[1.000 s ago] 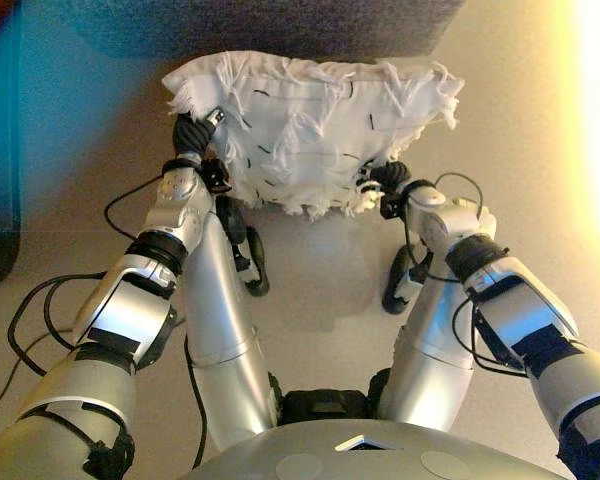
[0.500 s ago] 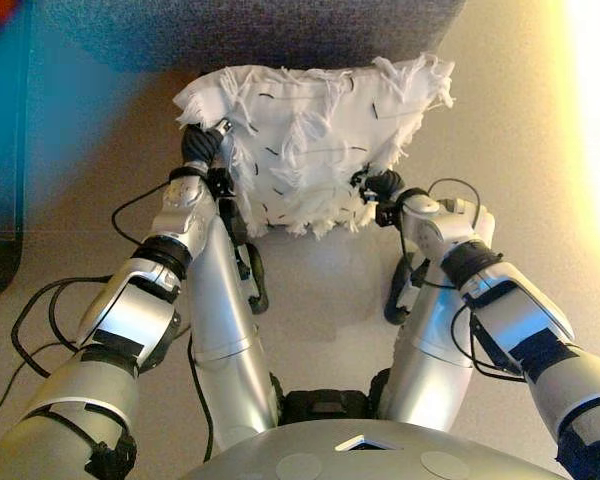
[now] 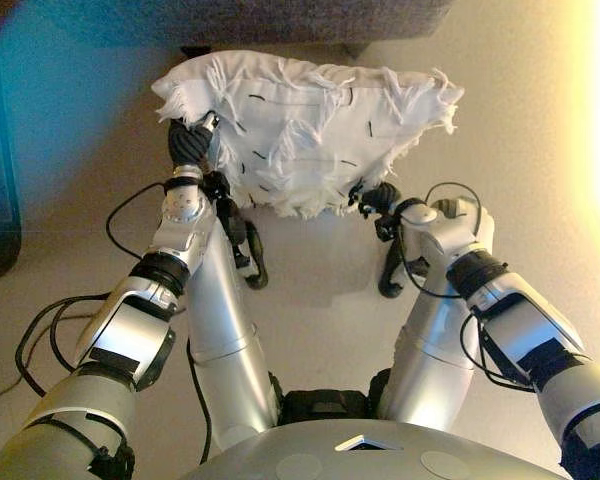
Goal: Pick up the cushion and take it to the sofa
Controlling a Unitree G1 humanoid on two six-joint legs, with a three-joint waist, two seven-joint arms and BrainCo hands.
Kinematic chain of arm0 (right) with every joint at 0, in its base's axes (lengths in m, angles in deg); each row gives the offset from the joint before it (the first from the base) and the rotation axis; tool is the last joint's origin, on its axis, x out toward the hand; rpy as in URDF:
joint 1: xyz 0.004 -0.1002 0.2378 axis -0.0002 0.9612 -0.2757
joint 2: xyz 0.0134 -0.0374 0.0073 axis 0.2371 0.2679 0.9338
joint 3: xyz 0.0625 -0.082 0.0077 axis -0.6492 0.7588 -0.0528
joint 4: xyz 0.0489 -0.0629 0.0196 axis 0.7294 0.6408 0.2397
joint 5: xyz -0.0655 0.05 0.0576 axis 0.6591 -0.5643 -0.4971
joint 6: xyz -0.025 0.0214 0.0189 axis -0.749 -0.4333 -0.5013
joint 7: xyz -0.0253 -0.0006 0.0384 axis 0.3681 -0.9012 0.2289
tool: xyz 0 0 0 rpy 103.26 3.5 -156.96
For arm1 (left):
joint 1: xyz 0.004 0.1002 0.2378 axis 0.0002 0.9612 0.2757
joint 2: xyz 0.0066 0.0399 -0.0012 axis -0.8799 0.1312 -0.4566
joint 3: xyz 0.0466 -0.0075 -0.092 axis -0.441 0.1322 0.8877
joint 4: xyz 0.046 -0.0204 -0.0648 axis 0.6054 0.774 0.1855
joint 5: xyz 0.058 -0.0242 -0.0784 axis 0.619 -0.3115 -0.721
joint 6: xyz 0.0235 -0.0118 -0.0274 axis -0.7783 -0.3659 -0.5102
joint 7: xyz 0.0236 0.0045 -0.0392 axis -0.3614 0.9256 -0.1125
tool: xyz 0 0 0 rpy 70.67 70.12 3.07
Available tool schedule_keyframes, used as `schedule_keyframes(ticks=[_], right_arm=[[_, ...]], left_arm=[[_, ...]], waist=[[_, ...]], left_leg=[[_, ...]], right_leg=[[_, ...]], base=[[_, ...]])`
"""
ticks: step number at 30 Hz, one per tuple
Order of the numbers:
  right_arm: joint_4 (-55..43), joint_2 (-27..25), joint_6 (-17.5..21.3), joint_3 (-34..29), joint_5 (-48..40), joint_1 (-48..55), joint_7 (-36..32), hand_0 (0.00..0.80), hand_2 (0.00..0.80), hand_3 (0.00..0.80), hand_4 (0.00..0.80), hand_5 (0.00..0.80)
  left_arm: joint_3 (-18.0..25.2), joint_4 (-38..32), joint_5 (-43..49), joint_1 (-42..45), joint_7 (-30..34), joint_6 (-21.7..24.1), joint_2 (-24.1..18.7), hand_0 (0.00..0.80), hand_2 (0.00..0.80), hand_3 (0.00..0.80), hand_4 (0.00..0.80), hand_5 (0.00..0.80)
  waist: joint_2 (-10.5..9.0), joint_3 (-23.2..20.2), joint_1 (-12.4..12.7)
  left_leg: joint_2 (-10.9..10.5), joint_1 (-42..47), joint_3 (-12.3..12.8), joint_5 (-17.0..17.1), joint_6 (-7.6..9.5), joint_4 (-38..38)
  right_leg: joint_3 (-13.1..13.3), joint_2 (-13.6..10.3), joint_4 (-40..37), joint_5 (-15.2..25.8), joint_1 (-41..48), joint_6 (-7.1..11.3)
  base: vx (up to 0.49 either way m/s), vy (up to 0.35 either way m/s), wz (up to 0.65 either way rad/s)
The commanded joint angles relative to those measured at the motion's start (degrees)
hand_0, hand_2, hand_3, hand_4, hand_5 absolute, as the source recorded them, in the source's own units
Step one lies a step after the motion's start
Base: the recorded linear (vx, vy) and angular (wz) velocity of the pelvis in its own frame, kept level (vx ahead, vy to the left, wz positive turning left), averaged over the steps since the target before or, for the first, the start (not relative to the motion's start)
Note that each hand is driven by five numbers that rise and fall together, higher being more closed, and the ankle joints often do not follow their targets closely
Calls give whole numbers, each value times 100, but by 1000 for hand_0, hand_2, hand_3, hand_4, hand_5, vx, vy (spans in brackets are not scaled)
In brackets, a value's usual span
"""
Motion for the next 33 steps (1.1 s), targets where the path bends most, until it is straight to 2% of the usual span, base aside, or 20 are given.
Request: schedule_keyframes(ticks=[1,4,6,7,11,17,21,26,30,33], right_arm=[[59,-287,123,-22,597,349,-414,0,0,0,0,0],[168,-390,365,-110,622,253,-472,0,0,0,0,0],[180,-417,526,-185,590,180,-446,0,0,0,0,0],[247,-434,686,-230,568,166,-422,0,0,0,0,0],[430,-367,1123,-260,678,202,-168,0,0,0,0,0],[566,-143,1229,-257,1025,595,165,0,0,0,0,0],[844,-3,1307,-398,962,1044,230,0,0,0,0,0],[1495,51,1684,-802,934,1753,25,0,0,0,0,0],[2076,46,1991,-1117,880,2230,-225,0,0,0,0,0],[2294,65,2081,-1278,826,2459,-334,0,0,0,0,0]], left_arm=[[429,-686,790,-9,-429,577,-199,800,800,800,800,800],[442,-692,1181,-319,-522,305,-390,800,800,800,800,800],[486,-667,1159,-501,-610,363,-449,800,800,800,800,800],[518,-631,1196,-591,-658,456,-508,800,800,800,800,800],[410,-496,1916,-934,-1236,554,-635,800,800,800,800,800],[451,-751,2007,-1015,-1842,700,-603,800,800,800,800,800],[549,-1033,2293,-868,-1850,532,-449,800,800,800,800,800],[705,-1251,2481,-665,-1835,307,-365,800,800,800,800,800],[860,-1410,2386,-477,-1751,268,-333,800,800,800,800,800],[955,-1472,2161,-366,-1566,299,-295,800,800,800,800,800]], waist=[[-125,-44,56],[-186,-44,25],[-194,-44,1],[-165,-44,-10],[-234,-44,-46],[-298,-44,-49],[-320,-49,-24],[-342,-211,-72],[-339,-404,-97],[-335,-545,-119]], left_leg=[[100,-235,-425,577,-89,-1252],[224,-235,-464,1014,-158,-1867],[293,-224,-467,1295,-191,-2289],[346,-174,-481,1459,-203,-2587],[482,639,-178,1960,-280,-4071],[461,1914,151,2520,-335,-5764],[417,2757,294,2720,-343,-6426],[327,3682,482,2761,-307,-6931],[127,4532,667,2731,-252,-7418],[25,5009,807,2723,-205,-7727]], right_leg=[[308,-231,-1700,1025,39,-205],[112,-311,-2254,1285,44,-162],[-56,-282,-2697,1495,131,-133],[-229,-276,-3004,1621,281,-107],[-627,-209,-4164,2053,1063,-23],[-995,-67,-5611,2485,2331,151],[-1132,-19,-6317,2634,3194,231],[-1235,18,-6945,2741,4060,350],[-1346,42,-7487,2812,4841,454],[-1410,97,-7826,2852,5284,512]], base=[[-89,-46,-23],[-107,-35,-23],[-123,-20,-22],[-103,-23,-22],[-74,-62,-24],[-18,-54,-3],[11,-48,4],[42,6,-3],[38,21,-5],[29,11,-10]])
